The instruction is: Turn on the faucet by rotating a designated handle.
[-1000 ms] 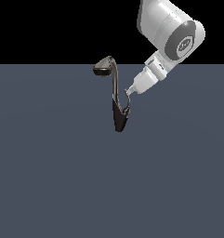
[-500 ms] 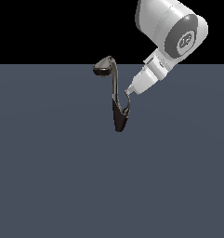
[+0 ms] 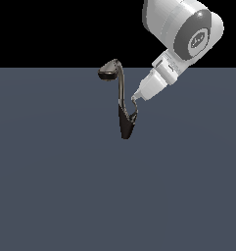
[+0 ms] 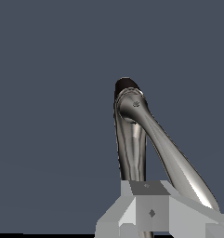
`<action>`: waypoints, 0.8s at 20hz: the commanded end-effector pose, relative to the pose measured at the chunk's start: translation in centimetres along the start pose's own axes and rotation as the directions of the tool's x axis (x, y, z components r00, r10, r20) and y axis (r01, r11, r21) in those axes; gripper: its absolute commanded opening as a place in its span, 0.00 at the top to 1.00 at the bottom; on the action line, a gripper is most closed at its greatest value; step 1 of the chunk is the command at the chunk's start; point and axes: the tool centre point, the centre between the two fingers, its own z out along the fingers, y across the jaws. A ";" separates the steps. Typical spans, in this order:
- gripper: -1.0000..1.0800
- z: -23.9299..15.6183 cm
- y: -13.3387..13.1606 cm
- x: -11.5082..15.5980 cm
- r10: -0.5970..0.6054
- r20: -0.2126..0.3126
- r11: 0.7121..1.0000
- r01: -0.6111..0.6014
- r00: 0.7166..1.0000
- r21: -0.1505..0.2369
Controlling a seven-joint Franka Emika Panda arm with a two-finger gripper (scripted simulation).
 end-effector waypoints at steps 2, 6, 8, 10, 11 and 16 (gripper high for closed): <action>1.00 0.1 1.3 0.5 0.003 0.002 1.000 -0.003 1.000 -0.006; 1.00 0.1 2.6 0.8 0.002 0.003 1.000 -0.002 1.000 -0.009; 1.00 0.1 3.3 1.0 0.001 0.004 1.000 -0.001 1.000 -0.010; 1.00 0.1 4.0 1.2 0.000 0.005 1.000 0.000 1.000 -0.011; 1.00 0.1 4.3 1.3 0.000 0.005 1.000 0.000 1.000 -0.012; 1.00 -0.1 4.4 1.3 -0.014 0.006 1.000 0.014 1.000 -0.003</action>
